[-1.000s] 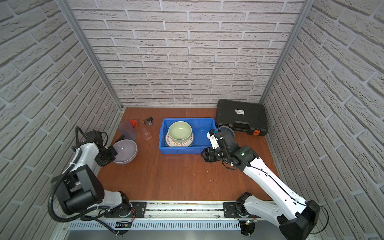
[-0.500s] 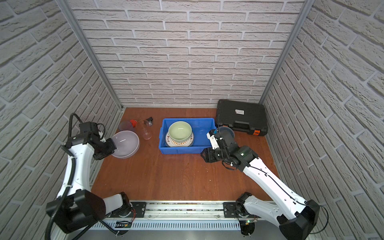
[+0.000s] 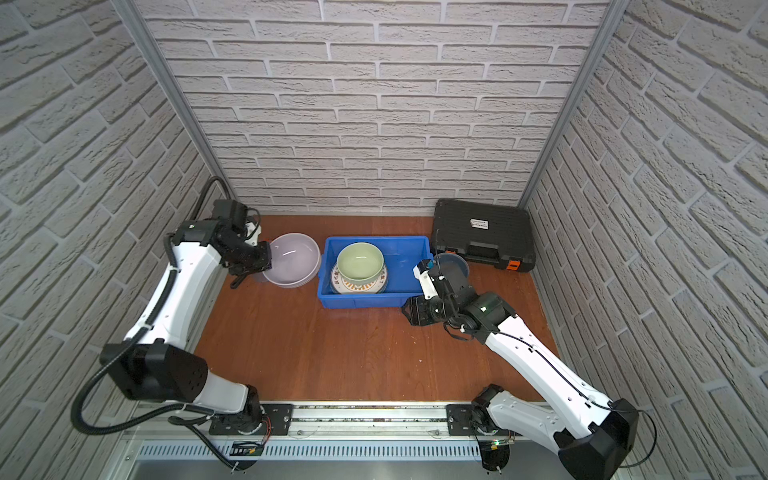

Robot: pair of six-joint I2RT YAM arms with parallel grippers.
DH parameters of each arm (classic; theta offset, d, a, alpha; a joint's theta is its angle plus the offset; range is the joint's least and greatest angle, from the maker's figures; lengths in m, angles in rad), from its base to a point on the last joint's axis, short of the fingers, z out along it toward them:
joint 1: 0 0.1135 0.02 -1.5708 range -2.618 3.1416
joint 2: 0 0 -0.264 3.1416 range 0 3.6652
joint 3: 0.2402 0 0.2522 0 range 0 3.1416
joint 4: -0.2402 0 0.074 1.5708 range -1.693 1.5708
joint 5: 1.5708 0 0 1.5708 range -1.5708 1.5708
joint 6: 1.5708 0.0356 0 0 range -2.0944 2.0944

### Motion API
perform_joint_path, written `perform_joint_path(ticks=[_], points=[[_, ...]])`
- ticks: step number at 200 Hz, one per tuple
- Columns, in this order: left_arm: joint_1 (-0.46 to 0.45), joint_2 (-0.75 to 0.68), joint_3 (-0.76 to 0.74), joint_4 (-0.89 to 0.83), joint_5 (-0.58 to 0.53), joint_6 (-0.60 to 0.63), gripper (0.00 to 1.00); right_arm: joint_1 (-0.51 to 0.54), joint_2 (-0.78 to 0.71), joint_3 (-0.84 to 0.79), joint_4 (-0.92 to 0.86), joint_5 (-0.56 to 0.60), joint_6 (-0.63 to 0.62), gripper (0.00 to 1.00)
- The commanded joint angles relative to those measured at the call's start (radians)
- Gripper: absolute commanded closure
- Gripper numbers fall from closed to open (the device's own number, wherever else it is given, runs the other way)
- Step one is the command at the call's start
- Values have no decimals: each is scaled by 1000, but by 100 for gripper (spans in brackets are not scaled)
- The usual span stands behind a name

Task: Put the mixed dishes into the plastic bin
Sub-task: 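Lift the lavender bowl with the left gripper and carry it over the bin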

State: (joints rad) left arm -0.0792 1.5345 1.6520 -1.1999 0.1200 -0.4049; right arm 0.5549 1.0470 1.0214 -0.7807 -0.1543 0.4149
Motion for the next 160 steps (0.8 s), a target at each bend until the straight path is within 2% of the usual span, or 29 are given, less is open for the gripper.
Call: perform_joint_path(ticks=[1,74,160], points=[[-57,61,122,18,36,-19,100,12,-2,-6,34,3,4,39],[-202,398,479,-33,10,-3,100,12,-43,-9,12,22,11,39],[-321,653,707,-66,-9,-19,100,13,-67,-26,1,39,23,39]])
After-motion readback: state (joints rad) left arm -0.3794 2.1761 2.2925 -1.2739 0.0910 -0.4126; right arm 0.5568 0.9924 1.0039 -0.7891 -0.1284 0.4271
